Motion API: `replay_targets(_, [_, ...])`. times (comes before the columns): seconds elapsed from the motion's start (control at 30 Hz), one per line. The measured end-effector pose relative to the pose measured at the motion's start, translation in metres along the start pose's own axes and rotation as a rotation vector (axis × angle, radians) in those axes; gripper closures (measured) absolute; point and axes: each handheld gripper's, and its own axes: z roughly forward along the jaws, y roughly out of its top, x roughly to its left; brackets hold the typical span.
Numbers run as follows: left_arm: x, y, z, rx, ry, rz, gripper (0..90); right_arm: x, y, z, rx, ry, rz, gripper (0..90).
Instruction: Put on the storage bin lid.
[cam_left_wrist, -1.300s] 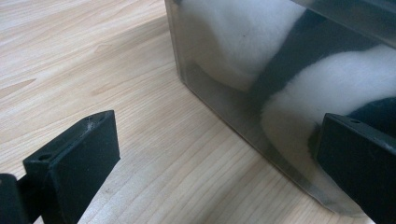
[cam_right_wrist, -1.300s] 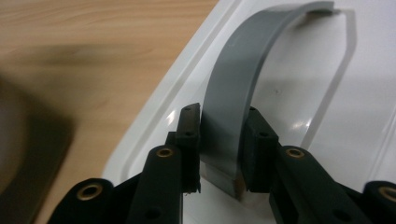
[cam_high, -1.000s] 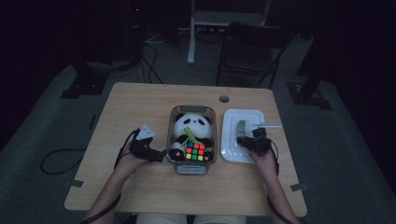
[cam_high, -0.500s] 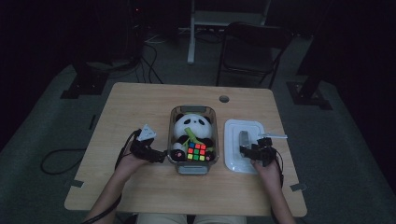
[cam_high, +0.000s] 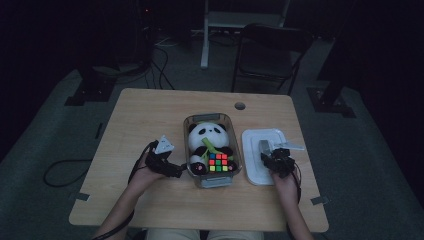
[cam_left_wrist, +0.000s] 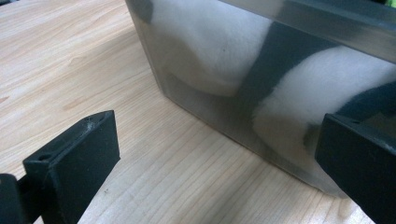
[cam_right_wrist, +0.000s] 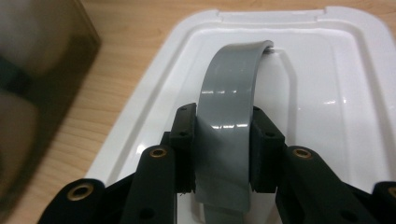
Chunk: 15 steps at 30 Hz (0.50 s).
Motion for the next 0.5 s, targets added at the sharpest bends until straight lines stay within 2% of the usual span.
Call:
replay_targets(0.07, [-0.001,0.001,0.001,-0.003,0.002,0.003,0.6,-0.002,0.003,-0.011,-0.022,0.004,0.004,68.3])
replay_targets(0.27, [-0.005,0.005,0.004,0.001,-0.001,0.011,0.6,-0.004,0.023,-0.059,-0.105,0.014,-0.002,68.5])
replay_targets(0.4, [-0.008,0.007,0.007,0.002,-0.004,0.015,0.6,0.003,0.041,-0.09,-0.172,0.047,-0.025,68.5])
replay_targets(0.5, [-0.011,0.009,0.01,0.003,-0.012,0.019,0.6,0.014,0.057,-0.108,-0.212,0.092,-0.053,68.5])
